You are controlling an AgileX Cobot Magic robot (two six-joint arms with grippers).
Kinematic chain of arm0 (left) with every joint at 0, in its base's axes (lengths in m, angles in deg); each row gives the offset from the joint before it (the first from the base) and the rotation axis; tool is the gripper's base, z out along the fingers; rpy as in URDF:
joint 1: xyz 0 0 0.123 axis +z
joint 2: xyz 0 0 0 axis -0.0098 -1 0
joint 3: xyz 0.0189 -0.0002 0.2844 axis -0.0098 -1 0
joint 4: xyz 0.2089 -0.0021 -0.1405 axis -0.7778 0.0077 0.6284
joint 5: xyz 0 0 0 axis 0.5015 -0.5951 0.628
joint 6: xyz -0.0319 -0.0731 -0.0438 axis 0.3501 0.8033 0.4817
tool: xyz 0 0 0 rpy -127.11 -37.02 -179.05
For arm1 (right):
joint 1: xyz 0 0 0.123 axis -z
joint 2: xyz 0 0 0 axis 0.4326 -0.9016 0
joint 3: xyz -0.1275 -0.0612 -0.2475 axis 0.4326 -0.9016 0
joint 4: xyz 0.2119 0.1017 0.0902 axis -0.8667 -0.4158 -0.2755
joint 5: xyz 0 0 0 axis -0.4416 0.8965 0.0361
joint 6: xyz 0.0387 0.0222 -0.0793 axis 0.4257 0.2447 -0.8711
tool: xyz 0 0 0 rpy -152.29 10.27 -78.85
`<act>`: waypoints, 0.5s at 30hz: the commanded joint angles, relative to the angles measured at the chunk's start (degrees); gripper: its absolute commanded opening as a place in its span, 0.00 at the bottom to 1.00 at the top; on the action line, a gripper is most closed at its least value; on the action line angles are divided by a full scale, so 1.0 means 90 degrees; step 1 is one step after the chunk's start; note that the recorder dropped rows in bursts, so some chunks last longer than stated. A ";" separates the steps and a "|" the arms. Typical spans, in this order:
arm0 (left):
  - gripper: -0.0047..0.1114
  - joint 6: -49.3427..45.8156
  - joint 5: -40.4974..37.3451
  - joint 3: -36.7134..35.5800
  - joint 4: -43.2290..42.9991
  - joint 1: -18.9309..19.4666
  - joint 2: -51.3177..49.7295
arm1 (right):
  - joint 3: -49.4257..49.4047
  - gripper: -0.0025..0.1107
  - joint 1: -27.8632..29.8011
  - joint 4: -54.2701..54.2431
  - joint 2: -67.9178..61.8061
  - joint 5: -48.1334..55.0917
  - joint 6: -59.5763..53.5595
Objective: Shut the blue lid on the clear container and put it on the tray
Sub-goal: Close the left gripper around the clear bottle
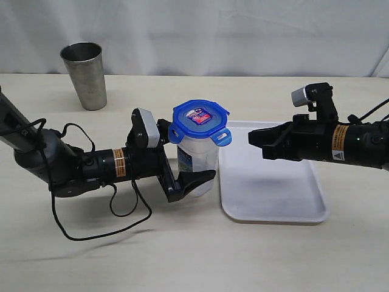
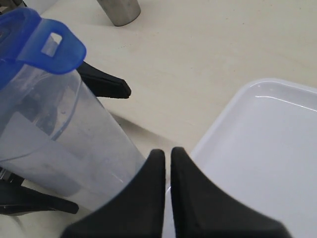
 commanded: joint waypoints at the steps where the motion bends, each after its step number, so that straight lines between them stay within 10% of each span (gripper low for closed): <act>1: 0.90 0.0040 0.0066 0.0043 -0.0145 -0.0006 0.0043 | 0.0001 0.06 -0.0012 0.0050 -0.0010 0.0002 -0.0059; 15: 0.90 0.0040 0.0066 0.0043 -0.0030 -0.0019 0.0122 | 0.0001 0.06 -0.0012 0.0061 -0.0010 0.0002 -0.0046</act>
